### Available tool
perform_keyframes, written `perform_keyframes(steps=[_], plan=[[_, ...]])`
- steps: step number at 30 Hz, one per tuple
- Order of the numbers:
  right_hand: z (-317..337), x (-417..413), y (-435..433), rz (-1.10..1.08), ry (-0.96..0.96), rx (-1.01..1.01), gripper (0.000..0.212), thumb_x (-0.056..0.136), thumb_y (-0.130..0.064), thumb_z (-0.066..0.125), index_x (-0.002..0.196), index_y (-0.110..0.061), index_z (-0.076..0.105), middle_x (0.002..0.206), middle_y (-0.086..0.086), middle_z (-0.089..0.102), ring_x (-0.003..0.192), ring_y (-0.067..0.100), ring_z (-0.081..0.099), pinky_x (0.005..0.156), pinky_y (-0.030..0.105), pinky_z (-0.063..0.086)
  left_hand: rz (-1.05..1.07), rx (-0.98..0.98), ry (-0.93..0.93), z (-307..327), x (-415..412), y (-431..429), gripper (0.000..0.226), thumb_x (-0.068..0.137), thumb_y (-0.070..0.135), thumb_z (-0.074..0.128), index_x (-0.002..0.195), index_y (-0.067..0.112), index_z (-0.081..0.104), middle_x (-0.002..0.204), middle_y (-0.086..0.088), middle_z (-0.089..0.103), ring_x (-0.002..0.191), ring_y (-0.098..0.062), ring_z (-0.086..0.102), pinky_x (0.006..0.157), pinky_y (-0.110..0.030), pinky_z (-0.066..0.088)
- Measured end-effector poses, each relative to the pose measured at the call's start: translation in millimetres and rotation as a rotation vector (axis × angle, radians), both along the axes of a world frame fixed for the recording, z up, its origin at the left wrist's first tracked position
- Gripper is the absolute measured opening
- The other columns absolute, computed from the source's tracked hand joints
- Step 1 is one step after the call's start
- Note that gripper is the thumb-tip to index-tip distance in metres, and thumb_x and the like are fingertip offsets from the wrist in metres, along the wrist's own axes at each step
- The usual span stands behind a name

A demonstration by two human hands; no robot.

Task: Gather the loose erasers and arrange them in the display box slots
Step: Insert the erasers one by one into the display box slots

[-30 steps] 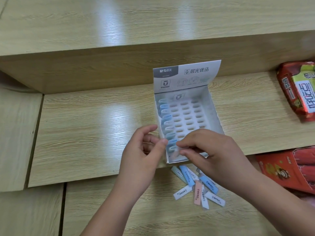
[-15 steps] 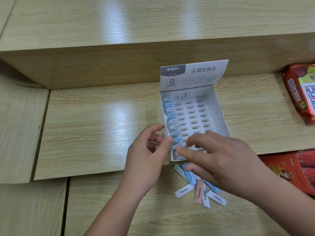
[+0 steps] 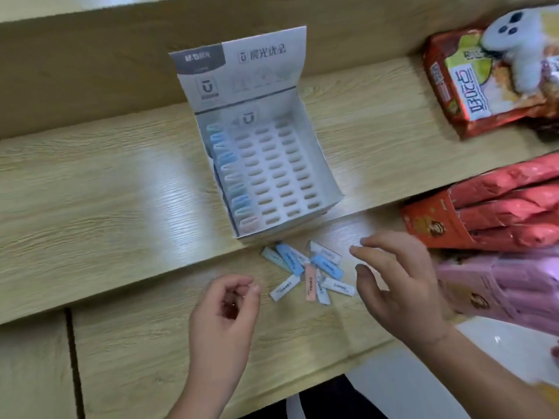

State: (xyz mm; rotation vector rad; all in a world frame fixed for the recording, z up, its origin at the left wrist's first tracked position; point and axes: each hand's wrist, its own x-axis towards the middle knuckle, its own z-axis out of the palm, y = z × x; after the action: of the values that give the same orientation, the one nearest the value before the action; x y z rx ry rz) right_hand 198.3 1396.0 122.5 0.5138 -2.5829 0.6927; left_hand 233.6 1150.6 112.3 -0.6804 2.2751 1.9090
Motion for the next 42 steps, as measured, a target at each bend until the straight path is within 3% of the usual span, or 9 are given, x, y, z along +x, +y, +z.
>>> perform_keyframes(steps=[3, 6, 10, 16, 21, 26, 31, 38, 42], plan=[[-36, 28, 14, -0.154, -0.300, 0.009, 0.019, 0.087, -0.012, 0.061, 0.104, -0.013, 0.070, 0.102, 0.001, 0.065, 0.096, 0.019, 0.060, 0.083, 0.023, 0.046, -0.213, -0.185, -0.088, -37, 5, 17, 0.024, 0.084, 0.013, 0.075, 0.094, 0.034, 0.070, 0.091, 0.010, 0.064, 0.076, -0.006, 0.062, 0.070, -0.022, 0.050], [-79, 51, 19, -0.241, -0.559, 0.117, 0.023, 0.086, -0.022, 0.067, 0.109, -0.024, 0.067, 0.108, -0.006, 0.063, 0.099, 0.018, 0.061, 0.075, 0.027, 0.050, -0.404, -0.399, -0.072, -75, -1, 30, 0.025, 0.085, 0.024, 0.074, 0.109, 0.024, 0.070, 0.102, 0.011, 0.060, 0.092, -0.008, 0.061, 0.082, -0.027, 0.052], [-110, 58, 6, -0.221, -0.602, 0.151, 0.029, 0.088, -0.030, 0.056, 0.114, -0.020, 0.066, 0.110, -0.003, 0.063, 0.094, 0.020, 0.059, 0.072, 0.029, 0.050, -0.508, -0.605, -0.149, -105, -9, 44, 0.029, 0.086, 0.033, 0.069, 0.113, 0.021, 0.070, 0.110, 0.001, 0.061, 0.105, -0.020, 0.057, 0.081, -0.029, 0.049], [-124, 43, -6, -0.250, -0.613, 0.251, 0.034, 0.081, -0.030, 0.073, 0.113, -0.022, 0.065, 0.102, -0.002, 0.061, 0.084, 0.022, 0.057, 0.062, 0.034, 0.050, -0.503, -0.731, -0.181, -105, -14, 56, 0.026, 0.086, 0.033, 0.070, 0.110, 0.026, 0.068, 0.109, 0.003, 0.061, 0.106, -0.020, 0.053, 0.072, -0.033, 0.049], [-122, 38, -1, -0.236, -0.649, 0.229, 0.028, 0.076, -0.027, 0.077, 0.103, -0.025, 0.069, 0.093, -0.004, 0.060, 0.078, 0.020, 0.058, 0.056, 0.027, 0.041, -0.535, -0.706, -0.244, -101, -20, 60, 0.008, 0.086, 0.031, 0.067, 0.092, 0.028, 0.063, 0.100, 0.008, 0.057, 0.093, -0.015, 0.056, 0.064, -0.032, 0.049], [-105, 35, 6, -0.234, -0.777, 0.144, 0.011, 0.085, -0.031, 0.069, 0.095, -0.033, 0.067, 0.095, -0.014, 0.061, 0.087, 0.012, 0.058, 0.061, 0.022, 0.037, -0.524, -0.573, -0.223, -81, -17, 44, 0.013, 0.085, 0.031, 0.069, 0.080, 0.033, 0.057, 0.080, 0.016, 0.063, 0.074, -0.004, 0.059, 0.064, -0.035, 0.054], [-38, 16, 11, -0.162, -0.724, -0.053, 0.015, 0.084, -0.037, 0.070, 0.097, -0.039, 0.063, 0.092, -0.028, 0.062, 0.086, -0.001, 0.058, 0.069, 0.025, 0.050, -0.454, -0.382, -0.010, -25, -12, 20, 0.035, 0.079, 0.017, 0.080, 0.084, 0.048, 0.065, 0.078, 0.031, 0.059, 0.068, -0.002, 0.053, 0.061, -0.011, 0.037], [79, -46, -9, 0.094, -0.449, -0.338, 0.016, 0.082, -0.036, 0.067, 0.097, -0.034, 0.068, 0.095, -0.022, 0.065, 0.081, 0.001, 0.064, 0.073, 0.009, 0.045, -0.098, -0.216, 0.345, 63, -31, 2, 0.015, 0.070, 0.035, 0.075, 0.084, 0.043, 0.074, 0.064, 0.011, 0.058, 0.051, -0.007, 0.045, 0.050, -0.016, 0.038], [108, -86, -32, 0.152, -0.315, -0.478, 0.016, 0.078, -0.034, 0.069, 0.094, -0.037, 0.067, 0.094, -0.020, 0.066, 0.083, 0.003, 0.066, 0.072, 0.009, 0.048, 0.114, -0.116, 0.498, 97, -66, -8, 0.016, 0.065, 0.027, 0.079, 0.080, 0.032, 0.075, 0.060, 0.001, 0.063, 0.046, -0.012, 0.050, 0.045, -0.016, 0.039]])
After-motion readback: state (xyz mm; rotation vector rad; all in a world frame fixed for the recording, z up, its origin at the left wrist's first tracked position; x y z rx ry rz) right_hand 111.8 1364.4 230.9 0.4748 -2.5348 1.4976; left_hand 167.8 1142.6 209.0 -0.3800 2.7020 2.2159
